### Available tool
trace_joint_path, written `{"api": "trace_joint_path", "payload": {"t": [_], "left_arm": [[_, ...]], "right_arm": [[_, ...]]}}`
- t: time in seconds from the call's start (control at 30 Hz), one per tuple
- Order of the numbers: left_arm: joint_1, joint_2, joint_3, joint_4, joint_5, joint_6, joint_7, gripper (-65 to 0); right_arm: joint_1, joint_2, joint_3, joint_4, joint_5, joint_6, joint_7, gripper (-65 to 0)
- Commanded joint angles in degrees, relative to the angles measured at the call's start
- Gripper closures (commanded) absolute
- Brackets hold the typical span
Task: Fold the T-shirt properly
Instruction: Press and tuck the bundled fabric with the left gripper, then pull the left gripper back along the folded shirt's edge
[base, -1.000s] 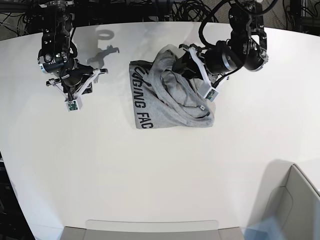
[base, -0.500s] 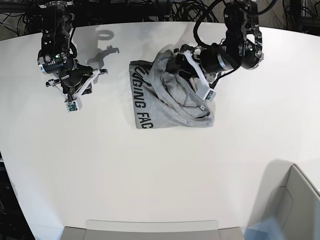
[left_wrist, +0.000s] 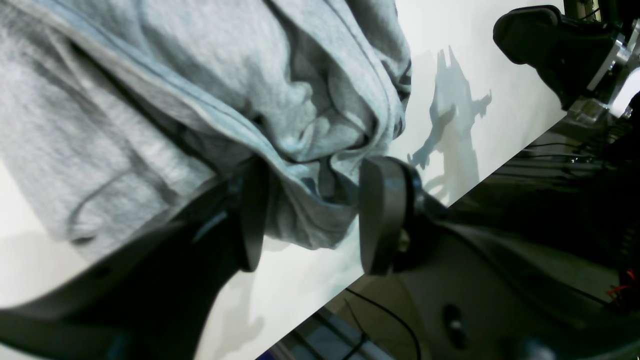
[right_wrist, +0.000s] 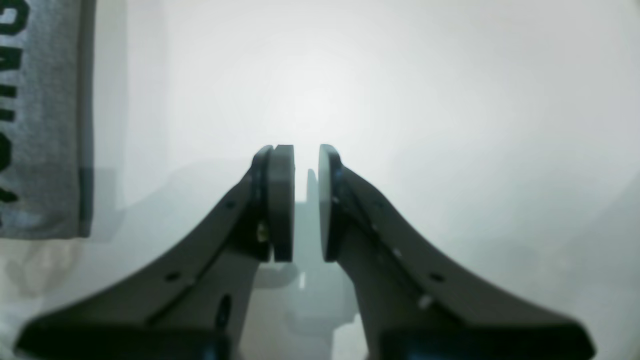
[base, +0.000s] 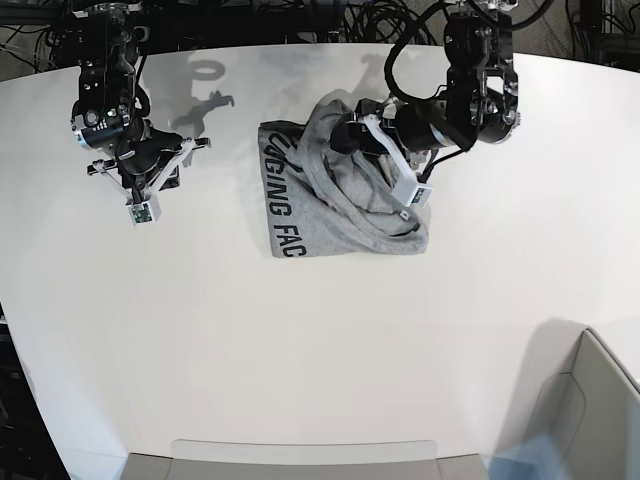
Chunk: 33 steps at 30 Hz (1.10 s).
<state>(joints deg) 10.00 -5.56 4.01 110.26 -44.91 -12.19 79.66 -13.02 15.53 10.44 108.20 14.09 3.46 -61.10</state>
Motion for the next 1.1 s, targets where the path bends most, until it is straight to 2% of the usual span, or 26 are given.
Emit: {"api": "trace_joint_path", "payload": {"t": [0.0,0.27,0.47,0.63,1.07], "left_arm": [[-0.5,0.1,0.2,0.2,-1.4,0.4,0.1,-22.8],[-0.6,0.1,-0.2,-6.1,-1.4,0.4,0.1,0.0],[-0.6,-0.4,-0.5,-4.7,-1.5,0.4,0.1,0.0],[-0.6,-0.5,-4.7,-1.7,-1.5,0.2,0.3,0.0],[-0.8,-9.3,-10.8,-1.9,-1.5,0.2,0.3,0.0]], "right_arm": [[0.8,0.4,0.3,0.8,0.0,0.3,0.9,-8.2],[0.8,1.0,0.3,0.9,0.0,0.3,0.9,-8.2],[0.8,1.6,0.4,0.8,0.0,0.3,0.9,-8.2],[0.8,1.6,0.2,0.8,0.0,0.3,1.0,-8.2],[0.8,1.5,0.2,0.8,0.0,0.3,1.0,-8.2]]}}
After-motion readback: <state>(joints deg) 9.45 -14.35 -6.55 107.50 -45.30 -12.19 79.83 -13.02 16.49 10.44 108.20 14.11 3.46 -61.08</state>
